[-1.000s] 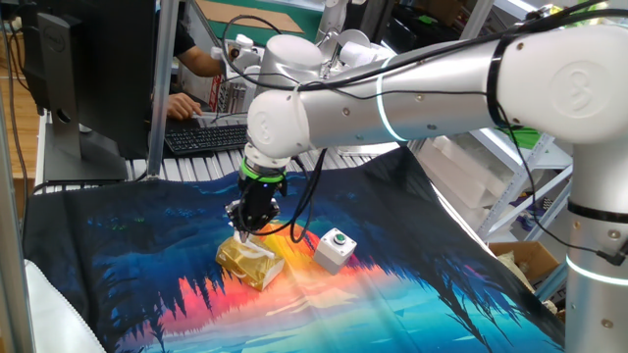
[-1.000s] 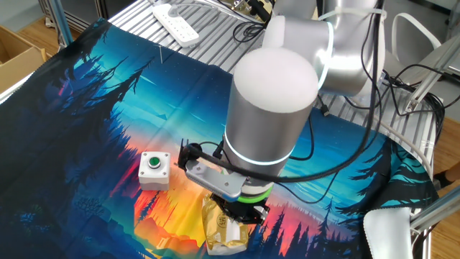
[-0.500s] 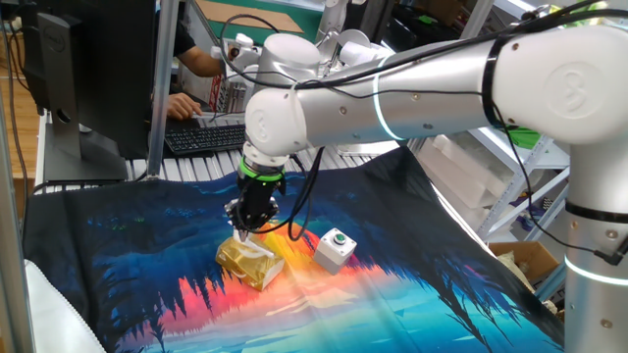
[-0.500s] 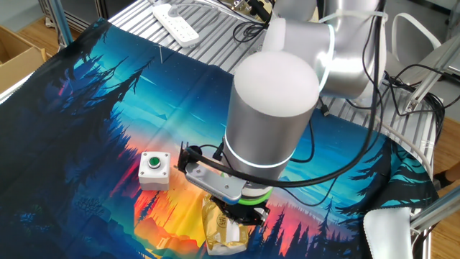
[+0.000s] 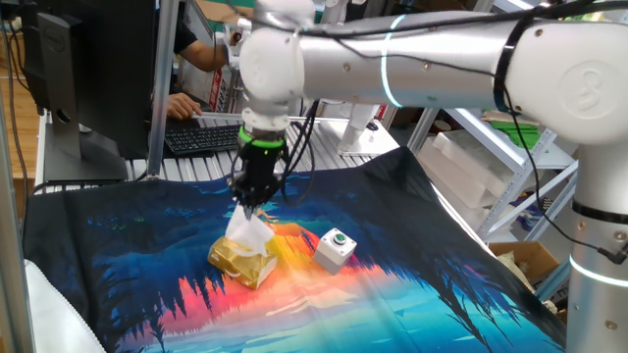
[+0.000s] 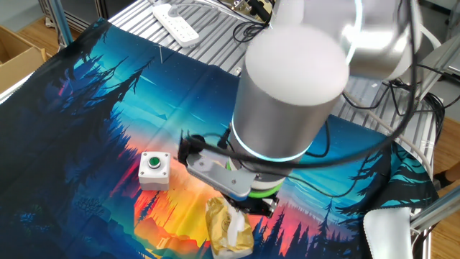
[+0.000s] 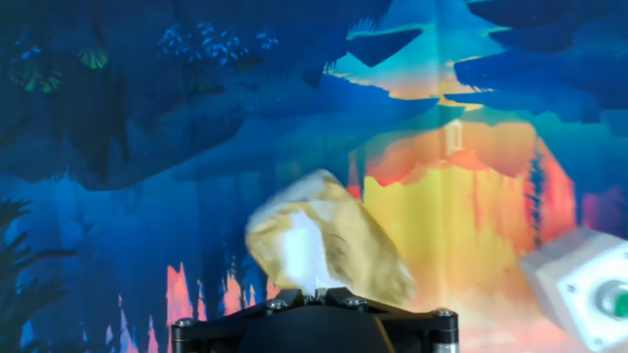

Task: Pull out a napkin

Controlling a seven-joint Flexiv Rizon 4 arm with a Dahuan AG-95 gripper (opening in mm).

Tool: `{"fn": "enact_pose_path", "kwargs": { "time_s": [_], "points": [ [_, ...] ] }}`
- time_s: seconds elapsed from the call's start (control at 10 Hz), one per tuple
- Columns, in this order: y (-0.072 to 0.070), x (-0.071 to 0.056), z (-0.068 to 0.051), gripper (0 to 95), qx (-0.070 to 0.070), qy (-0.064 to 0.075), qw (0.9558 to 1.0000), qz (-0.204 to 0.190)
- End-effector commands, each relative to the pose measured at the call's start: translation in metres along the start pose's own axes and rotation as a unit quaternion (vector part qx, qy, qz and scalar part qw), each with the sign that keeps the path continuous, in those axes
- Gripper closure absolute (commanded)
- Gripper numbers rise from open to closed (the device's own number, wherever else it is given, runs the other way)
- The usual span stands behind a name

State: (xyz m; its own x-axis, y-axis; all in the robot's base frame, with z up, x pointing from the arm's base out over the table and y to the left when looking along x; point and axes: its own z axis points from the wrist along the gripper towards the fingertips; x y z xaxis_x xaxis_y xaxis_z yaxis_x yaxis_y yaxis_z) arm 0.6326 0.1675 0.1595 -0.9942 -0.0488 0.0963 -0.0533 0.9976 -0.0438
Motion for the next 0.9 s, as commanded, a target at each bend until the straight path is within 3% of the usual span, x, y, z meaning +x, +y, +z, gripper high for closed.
{"fn": "enact_pose_path", "kwargs": {
  "time_s": [0.1,0.4,0.9],
  "points": [
    [-0.006,0.001,-0.018,95.0,0.005,0.008,0.9999,-0.004],
    [-0.014,0.003,-0.038,95.0,0.015,0.013,0.9997,-0.013],
    [-0.033,-0.001,-0.072,95.0,0.019,0.027,0.999,-0.03]
  ]
}}
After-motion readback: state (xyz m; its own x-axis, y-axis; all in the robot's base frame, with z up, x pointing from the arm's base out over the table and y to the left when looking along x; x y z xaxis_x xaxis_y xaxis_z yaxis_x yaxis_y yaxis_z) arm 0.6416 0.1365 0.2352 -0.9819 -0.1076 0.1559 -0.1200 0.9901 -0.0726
